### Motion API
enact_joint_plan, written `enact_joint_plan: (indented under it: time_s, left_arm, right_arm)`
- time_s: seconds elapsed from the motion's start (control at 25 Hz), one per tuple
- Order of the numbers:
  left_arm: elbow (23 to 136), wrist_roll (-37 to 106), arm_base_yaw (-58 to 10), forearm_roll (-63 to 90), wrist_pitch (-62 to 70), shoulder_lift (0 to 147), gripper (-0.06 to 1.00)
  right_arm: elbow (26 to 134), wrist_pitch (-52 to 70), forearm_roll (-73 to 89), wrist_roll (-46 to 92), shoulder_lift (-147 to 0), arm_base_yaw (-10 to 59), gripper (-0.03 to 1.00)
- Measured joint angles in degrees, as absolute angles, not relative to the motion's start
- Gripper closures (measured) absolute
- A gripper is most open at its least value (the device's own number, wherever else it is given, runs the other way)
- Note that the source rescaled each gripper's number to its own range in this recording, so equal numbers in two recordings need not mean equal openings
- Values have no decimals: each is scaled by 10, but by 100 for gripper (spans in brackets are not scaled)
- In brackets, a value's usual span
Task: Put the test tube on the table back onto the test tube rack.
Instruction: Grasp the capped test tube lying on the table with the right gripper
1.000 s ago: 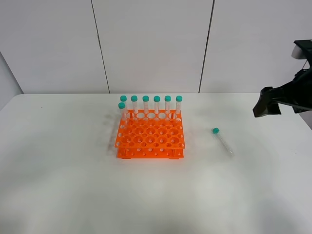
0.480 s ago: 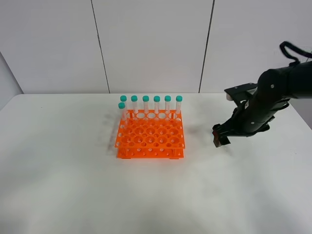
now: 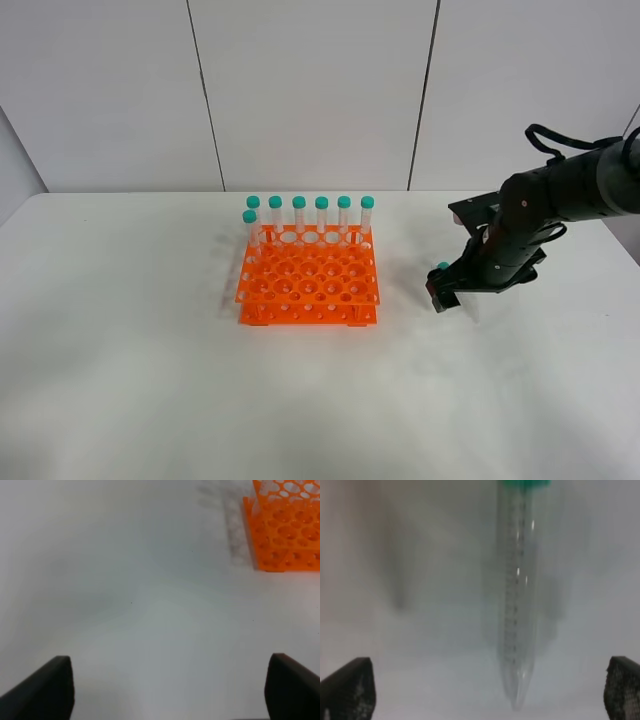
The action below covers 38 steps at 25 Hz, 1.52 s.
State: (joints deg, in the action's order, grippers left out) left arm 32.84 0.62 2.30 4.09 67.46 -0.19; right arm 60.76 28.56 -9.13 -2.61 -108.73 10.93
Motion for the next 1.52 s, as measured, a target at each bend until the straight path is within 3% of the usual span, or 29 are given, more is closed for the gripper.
enact_joint_plan:
  time_s: [0.84, 1.52]
  left_arm:
    - [328, 6, 23, 41, 675, -2, 2]
    - [328, 6, 23, 41, 675, -2, 2]
  right_arm:
    - [733, 434, -54, -54, -1171, 109, 2]
    - [775, 445, -57, -63, -1220, 109, 3]
